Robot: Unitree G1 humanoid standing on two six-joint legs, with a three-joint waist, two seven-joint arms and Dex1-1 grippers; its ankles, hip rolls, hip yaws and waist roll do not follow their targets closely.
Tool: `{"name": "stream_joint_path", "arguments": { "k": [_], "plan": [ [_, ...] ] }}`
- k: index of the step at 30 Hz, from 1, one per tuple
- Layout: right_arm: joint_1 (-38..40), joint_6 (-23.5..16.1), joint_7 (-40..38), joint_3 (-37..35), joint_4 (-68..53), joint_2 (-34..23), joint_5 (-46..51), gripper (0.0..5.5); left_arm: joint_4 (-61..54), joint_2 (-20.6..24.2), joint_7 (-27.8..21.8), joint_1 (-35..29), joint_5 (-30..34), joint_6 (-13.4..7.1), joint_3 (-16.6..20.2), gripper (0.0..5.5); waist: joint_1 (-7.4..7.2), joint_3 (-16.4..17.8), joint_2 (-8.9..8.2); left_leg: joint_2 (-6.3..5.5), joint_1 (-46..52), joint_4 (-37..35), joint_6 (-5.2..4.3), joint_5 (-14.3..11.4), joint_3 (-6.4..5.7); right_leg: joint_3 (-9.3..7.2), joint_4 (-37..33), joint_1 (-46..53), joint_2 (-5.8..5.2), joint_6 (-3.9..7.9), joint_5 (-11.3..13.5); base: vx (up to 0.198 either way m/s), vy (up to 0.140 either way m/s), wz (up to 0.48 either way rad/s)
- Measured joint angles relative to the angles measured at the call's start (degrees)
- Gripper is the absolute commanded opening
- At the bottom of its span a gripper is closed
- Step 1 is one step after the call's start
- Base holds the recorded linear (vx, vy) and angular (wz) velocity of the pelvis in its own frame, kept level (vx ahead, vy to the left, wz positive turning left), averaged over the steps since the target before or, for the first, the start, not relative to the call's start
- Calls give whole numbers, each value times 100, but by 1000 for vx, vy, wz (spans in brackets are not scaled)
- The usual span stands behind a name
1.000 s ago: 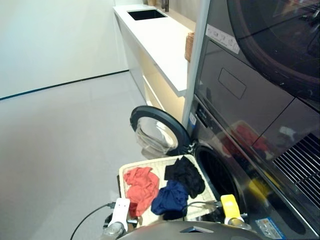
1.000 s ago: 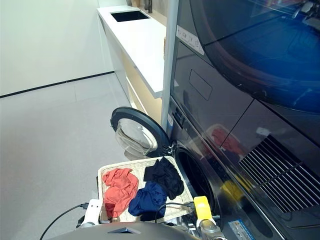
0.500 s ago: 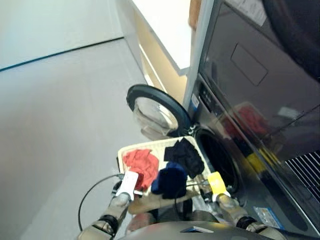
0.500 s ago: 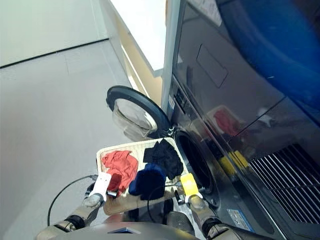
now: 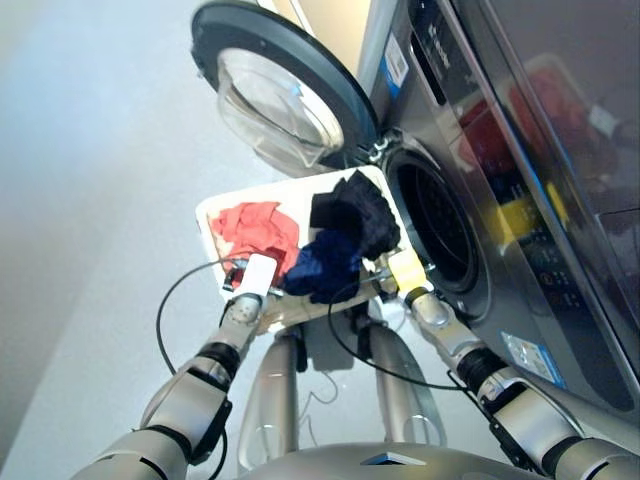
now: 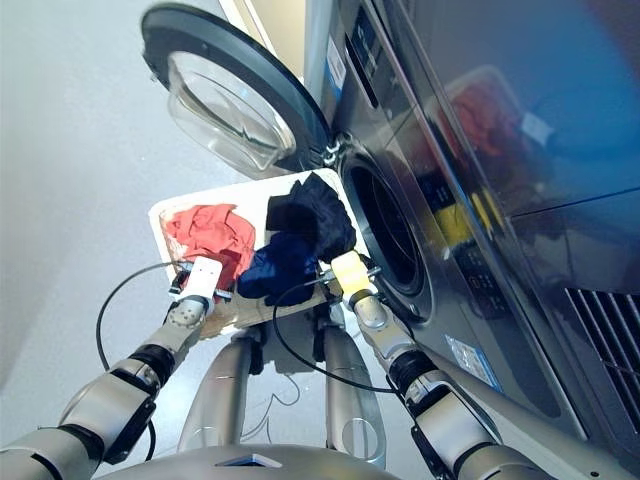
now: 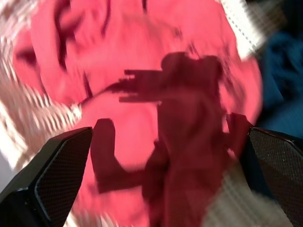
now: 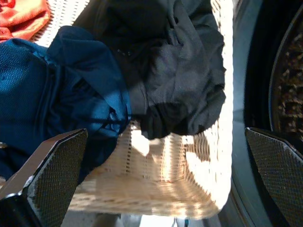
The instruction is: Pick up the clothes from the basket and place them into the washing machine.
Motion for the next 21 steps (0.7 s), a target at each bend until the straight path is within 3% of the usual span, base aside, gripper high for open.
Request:
{"name": "stream_joint_path", "arguments": {
  "k": [9, 12, 15, 18, 20, 21],
  "plan": [
    [-380, -106, 1, 183, -474, -82, 12, 550, 12, 515, 150, -820, 17, 23, -21, 550, -225, -9, 0, 109, -973, 492, 50, -132, 106, 148, 171, -895, 81, 12, 117, 0, 3, -20],
    [-407, -108, 7, 189, -643, -125, 67, 550, 42, 574, 150, -997, -16, 29, 0, 550, -225, -11, 0, 119, -1119, 551, 66, -151, 149, 181, 173, -1043, 93, -3, 167, 0, 0, 0],
    [-408, -200, 10, 204, -743, -126, 118, 550, 185, 583, 156, -1099, -182, 31, 243, 550, -229, -136, 3, 151, -1341, 644, 82, -197, 212, 255, 218, -1269, 116, 14, 186, 0, 0, 0],
    [-404, -204, 12, 193, -838, -137, 124, 550, 235, 611, 149, -1191, -481, 51, 371, 550, -230, -184, 1, 145, -1534, 718, 86, -201, 204, 260, 281, -1461, 110, 17, 186, 0, 0, 0],
    [-401, -204, 11, 193, -838, -136, 127, 550, 279, 616, 122, -1223, -679, 60, 375, 242, -229, -185, 1, 139, -1587, 743, 91, -204, 202, 258, 311, -1514, 100, 19, 185, 0, 0, 0],
    [-396, -203, 12, 193, -838, -135, 127, 550, 288, 611, 87, -1219, -760, 78, 416, 0, -231, -185, 1, 136, -1593, 749, 92, -205, 202, 258, 319, -1520, 96, 22, 183, 0, 0, 0]
  ]
}}
